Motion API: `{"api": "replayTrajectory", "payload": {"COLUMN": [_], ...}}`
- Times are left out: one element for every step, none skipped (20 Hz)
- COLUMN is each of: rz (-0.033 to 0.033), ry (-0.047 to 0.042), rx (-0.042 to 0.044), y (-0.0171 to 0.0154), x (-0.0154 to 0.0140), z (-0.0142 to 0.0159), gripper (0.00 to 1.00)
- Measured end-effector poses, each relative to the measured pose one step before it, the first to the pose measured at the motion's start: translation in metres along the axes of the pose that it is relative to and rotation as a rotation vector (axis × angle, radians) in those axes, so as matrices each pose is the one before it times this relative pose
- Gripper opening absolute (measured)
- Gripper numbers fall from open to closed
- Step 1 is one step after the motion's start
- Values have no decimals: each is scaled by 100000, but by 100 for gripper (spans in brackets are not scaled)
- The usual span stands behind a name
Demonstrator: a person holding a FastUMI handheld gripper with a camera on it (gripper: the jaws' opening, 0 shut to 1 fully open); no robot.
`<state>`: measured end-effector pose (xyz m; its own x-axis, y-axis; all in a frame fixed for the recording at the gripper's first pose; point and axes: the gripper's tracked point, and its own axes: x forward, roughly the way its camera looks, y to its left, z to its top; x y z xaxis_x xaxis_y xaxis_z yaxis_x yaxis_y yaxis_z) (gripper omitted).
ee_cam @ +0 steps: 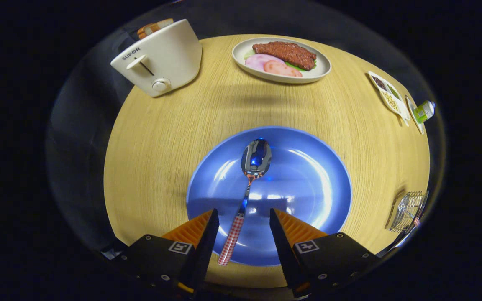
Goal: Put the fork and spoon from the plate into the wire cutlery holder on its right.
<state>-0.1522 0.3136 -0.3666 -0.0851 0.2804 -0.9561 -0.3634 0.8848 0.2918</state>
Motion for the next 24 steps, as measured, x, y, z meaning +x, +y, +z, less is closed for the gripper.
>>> {"api": "replayTrajectory", "payload": {"rz": [-338,-1129,-733,-1292,-497,-1121,-540,69,396,535,264,281,-529,-251,-282,-38,-221,-618,-349,-172,-87,-652,-1202,-1120], "ry": [1609,773,932,1146,988,404,169,62,114,-458,-176,-878,-1985,-1964,-2398,-2074,-2530,-2303,-1976,-1780,-980,-1431,-1388,-1283], "rx": [-91,93,244,368,298,221,852,409,623,514,421,373,213,-71,770,903,1333,1187,1502,1833,1617,1077,571,620], "y": [47,-83,-92,-76,-19,-185,-134,-24,-57,-39,-92,-125,-338,-366,-435,-545,-694,-817,-1000,-988,-1057,-1257,-1546,-1528], "x": [321,251,161,111,276,-14,101,37,-108,-5,-35,-173,-276,-476,-493,-649,-845,-813,-806,-894,-1023,-938,-893,-748], "z": [-171,20,-159,-123,-116,9,47,82,106,123,-63,57,147,191,271,193,335,311,117,60,-83,45,73,68], "gripper": [71,62,52,41,36,26,20,13,12,10,8,6,6,5,5,5,5,5,5,5,5,5,5,5]}}
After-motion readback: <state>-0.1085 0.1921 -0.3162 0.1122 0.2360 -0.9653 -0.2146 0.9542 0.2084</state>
